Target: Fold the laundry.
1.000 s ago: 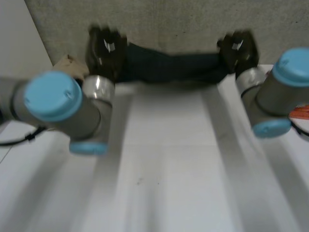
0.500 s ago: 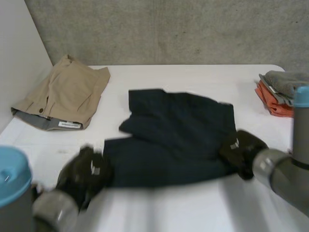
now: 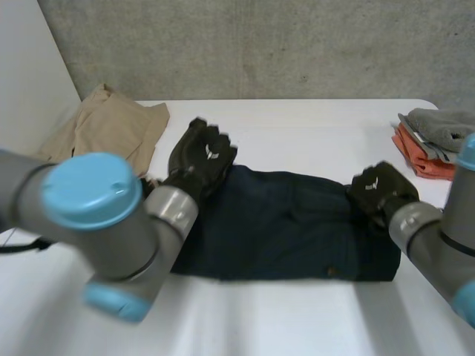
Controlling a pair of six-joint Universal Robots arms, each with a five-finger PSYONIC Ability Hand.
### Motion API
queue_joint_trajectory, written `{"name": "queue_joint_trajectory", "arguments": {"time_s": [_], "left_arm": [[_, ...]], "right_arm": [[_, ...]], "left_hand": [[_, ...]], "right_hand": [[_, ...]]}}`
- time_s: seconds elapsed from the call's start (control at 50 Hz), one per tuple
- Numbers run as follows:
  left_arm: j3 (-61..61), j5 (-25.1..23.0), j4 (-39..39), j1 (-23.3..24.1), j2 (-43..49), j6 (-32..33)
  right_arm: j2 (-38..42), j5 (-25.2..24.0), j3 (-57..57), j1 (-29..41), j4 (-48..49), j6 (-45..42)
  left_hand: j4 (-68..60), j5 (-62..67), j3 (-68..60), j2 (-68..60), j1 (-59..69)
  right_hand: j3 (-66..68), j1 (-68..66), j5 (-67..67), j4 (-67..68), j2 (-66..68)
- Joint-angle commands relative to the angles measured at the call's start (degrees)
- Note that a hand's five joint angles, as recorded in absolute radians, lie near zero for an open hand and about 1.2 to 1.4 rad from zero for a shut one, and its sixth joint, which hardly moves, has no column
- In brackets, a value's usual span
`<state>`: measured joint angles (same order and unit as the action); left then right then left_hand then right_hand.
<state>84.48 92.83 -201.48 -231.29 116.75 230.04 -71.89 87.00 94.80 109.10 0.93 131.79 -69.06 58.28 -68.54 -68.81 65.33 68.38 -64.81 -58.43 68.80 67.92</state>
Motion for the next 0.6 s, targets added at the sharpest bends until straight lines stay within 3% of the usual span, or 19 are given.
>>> {"name": "queue_joint_trajectory", "arguments": {"time_s": [0.02, 0.1, 0.12, 0.14, 0.16, 0.18, 0.28, 0.38, 0.48, 0.6], "left_arm": [[-25.36, 6.38, -1.55, -0.12, 21.73, 2.42], [-33.21, 8.59, -1.28, -0.74, 27.64, 5.67], [-33.93, 8.51, -1.54, -0.91, 28.44, 5.86], [-34.29, 8.51, -1.72, -0.83, 28.88, 6.12], [-34.55, 8.51, -1.98, -0.65, 29.23, 6.12], [-34.73, 8.25, -2.16, -0.39, 29.32, 6.29], [-34.47, 9.47, -5.22, 1.45, 27.58, 6.03], [-30.70, 13.78, -6.47, 2.16, 20.81, 5.33], [-22.44, 14.75, -6.55, 2.34, 13.69, 2.70], [-10.84, 14.49, -6.38, 2.51, 5.60, -3.63]], "right_arm": [[13.07, 5.02, -11.64, 0.68, 10.76, -0.40], [19.66, 4.67, -18.23, 0.59, 13.04, 0.30], [21.25, 4.67, -19.90, 0.68, 13.57, 0.39], [23.44, 5.02, -22.18, 0.76, 14.36, 0.13], [24.42, 5.02, -23.25, 0.76, 14.63, 0.22], [25.12, 5.11, -24.39, 0.76, 14.98, 0.57], [23.11, 5.46, -26.42, 0.68, 15.69, 6.71], [14.69, 5.02, -22.21, 0.06, 13.32, 13.92], [4.59, 2.75, -13.70, -1.69, 2.28, 18.84], [-1.59, -1.83, -4.29, -4.94, -8.39, 25.08]], "left_hand": [[-10.94, 11.72, -11.46, -11.19, 14.67], [-10.94, 11.72, -11.46, -11.19, 14.67], [-4.30, 5.08, -4.82, -4.55, 8.03], [13.59, -12.80, 13.06, 13.33, -9.85], [55.40, -54.61, 54.87, 55.14, -51.66], [59.06, -58.28, 58.54, 58.81, -55.33], [59.06, -58.28, 58.54, 58.81, -55.33], [59.06, -58.28, 58.54, 58.81, -55.33], [59.06, -58.28, 58.54, 58.81, -55.33], [59.06, -58.28, 58.54, 58.81, -55.33]], "right_hand": [[11.62, -15.19, -11.57, 11.20, 12.08], [11.62, -15.19, -11.57, 11.20, 12.08], [-13.63, 10.07, 13.68, -14.06, -13.17], [-58.38, 54.81, 58.43, -58.80, -57.92], [-58.38, 54.81, 58.43, -58.80, -57.92], [-58.38, 54.81, 58.43, -58.80, -57.92], [-58.38, 54.81, 58.43, -58.80, -57.92], [-58.38, 54.81, 58.43, -58.80, -57.92], [-58.38, 54.81, 58.43, -58.80, -57.92], [-55.61, 52.04, 55.66, -56.04, -55.15]]}}
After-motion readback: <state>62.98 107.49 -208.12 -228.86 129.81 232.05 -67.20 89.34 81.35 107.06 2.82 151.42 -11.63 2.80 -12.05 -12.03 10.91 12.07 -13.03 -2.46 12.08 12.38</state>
